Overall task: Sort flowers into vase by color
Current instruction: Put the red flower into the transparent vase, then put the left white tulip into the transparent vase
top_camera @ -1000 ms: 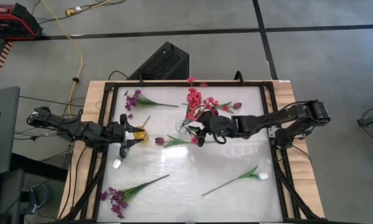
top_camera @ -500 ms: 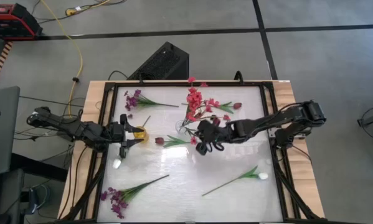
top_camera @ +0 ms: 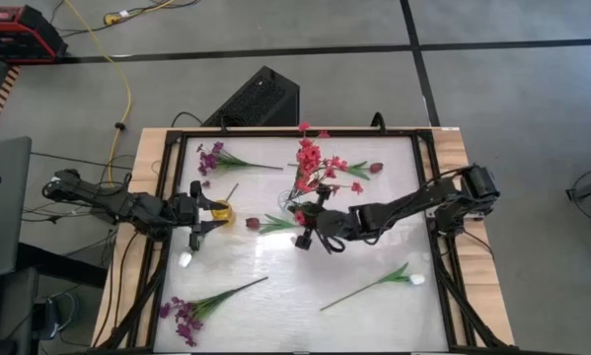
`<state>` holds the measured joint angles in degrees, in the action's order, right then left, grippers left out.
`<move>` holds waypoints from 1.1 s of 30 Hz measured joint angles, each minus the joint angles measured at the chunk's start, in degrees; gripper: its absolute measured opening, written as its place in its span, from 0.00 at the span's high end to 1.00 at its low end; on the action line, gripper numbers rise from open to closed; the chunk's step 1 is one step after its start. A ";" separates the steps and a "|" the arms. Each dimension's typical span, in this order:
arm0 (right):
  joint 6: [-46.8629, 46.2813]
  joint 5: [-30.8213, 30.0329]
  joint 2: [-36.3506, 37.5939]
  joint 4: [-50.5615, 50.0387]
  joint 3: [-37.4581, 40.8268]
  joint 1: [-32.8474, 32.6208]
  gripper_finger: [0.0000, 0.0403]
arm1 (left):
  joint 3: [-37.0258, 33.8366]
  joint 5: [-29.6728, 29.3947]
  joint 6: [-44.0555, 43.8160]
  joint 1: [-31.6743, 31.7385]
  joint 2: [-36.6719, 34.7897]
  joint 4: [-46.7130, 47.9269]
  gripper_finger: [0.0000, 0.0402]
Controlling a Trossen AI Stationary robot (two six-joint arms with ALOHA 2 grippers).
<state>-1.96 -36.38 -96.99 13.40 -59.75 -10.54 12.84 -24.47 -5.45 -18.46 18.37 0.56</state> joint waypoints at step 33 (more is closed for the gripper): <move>-10.72 32.20 1.13 -39.57 -16.87 7.26 0.95 | -0.01 -0.28 0.59 0.00 0.00 1.24 0.55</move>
<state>-12.68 -4.19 -95.85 -26.17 -76.62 -3.28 12.83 -24.75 -4.87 -18.46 18.37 1.80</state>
